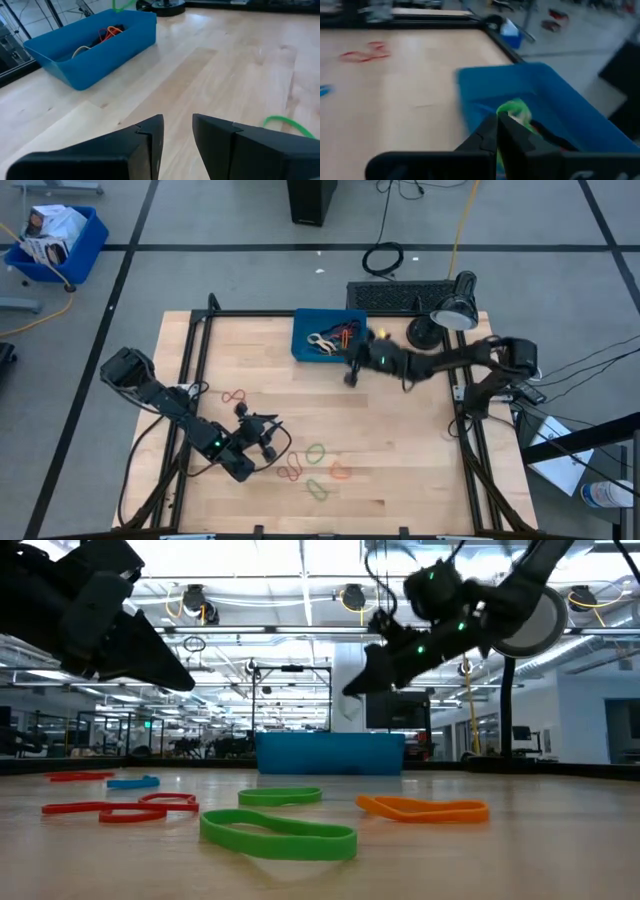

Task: Pick and place rubber bands into bin
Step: Put the green rubber band into the blue bin, then put the orange rubber band into the blue bin

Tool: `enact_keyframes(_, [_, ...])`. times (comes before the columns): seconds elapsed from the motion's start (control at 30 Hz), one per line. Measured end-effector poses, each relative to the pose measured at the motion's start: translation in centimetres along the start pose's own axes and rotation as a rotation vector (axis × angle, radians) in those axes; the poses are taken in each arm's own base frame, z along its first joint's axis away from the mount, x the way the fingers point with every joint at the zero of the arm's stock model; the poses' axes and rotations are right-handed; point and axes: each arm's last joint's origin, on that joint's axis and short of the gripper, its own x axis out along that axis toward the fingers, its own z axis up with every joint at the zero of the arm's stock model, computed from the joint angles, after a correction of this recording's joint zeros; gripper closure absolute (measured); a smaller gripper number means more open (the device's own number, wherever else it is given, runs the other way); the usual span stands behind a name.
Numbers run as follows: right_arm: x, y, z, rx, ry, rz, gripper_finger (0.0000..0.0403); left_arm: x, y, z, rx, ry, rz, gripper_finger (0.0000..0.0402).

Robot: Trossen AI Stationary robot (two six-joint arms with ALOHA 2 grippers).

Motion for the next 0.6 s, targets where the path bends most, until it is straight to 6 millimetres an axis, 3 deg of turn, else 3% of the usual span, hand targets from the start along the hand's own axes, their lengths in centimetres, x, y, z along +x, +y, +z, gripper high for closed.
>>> enact_keyframes(0.13, [1.1,-4.1,-1.6,0.101,0.047,-0.036,0.0398,0.0,0.0,0.0,0.012,0.005,-0.006,0.0291])
enact_keyframes(0.27, [1.5,-5.9,-2.6,0.084,0.073,-0.046,0.0367,0.0,0.0,0.0,0.026,0.005,-0.007,0.0291])
enact_keyframes(0.4, [1.4,-6.4,-2.6,0.064,0.081,-0.061,0.0289,0.0,-0.1,0.0,0.033,0.005,-0.008,0.0291])
enact_keyframes(0.6, [-0.1,-6.2,-0.6,0.054,0.031,-0.056,0.0163,0.0,-0.1,0.0,0.032,0.005,-0.008,0.0291])
